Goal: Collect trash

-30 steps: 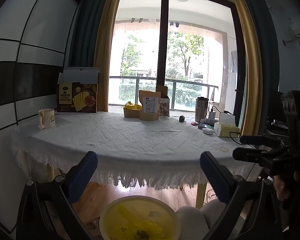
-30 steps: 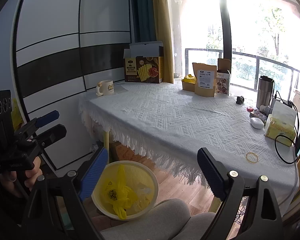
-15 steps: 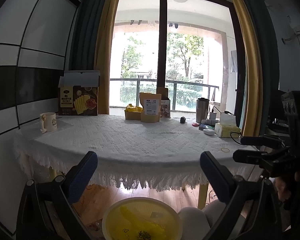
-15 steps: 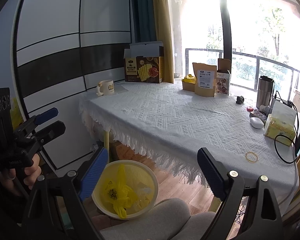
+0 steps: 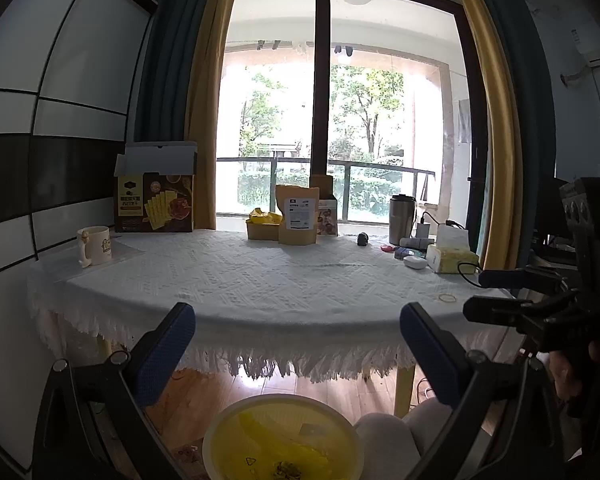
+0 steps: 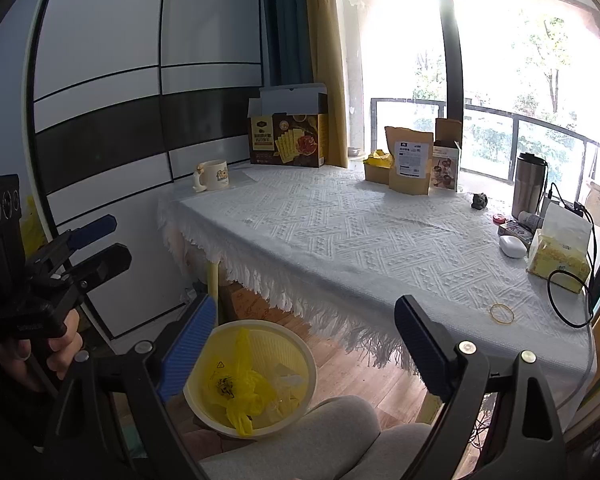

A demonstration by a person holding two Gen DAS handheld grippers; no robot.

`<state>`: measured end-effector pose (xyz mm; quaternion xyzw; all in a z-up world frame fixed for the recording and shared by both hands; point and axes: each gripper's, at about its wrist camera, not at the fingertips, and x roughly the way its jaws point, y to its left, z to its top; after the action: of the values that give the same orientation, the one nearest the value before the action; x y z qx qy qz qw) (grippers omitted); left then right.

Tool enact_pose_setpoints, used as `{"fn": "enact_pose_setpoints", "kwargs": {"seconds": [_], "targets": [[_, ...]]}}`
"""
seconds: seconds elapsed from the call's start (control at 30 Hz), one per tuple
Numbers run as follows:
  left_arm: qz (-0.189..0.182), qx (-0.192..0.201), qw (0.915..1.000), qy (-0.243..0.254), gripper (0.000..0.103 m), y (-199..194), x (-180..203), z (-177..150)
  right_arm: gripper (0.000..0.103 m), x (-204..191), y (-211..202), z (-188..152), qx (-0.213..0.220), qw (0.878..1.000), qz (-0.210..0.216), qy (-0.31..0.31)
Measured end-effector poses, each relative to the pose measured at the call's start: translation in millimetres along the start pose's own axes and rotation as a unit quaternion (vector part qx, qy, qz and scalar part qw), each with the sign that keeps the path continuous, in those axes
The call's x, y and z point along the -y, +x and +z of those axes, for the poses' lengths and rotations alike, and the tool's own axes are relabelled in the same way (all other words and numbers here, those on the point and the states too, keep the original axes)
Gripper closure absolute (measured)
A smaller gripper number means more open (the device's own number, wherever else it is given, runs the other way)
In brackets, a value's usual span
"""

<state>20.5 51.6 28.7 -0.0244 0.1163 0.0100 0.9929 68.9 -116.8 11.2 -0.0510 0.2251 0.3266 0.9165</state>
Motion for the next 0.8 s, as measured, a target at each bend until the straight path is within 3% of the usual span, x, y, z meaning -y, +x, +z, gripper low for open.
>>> {"fn": "enact_pose_setpoints", "kwargs": {"seconds": [0.8], "targets": [[-0.002,-0.004,1.0000,-0.005,0.001,0.2,0.9,-2.5,0.013,1.4,-1.9,0.5,0.000,1.000,-0.002,-0.001]]}}
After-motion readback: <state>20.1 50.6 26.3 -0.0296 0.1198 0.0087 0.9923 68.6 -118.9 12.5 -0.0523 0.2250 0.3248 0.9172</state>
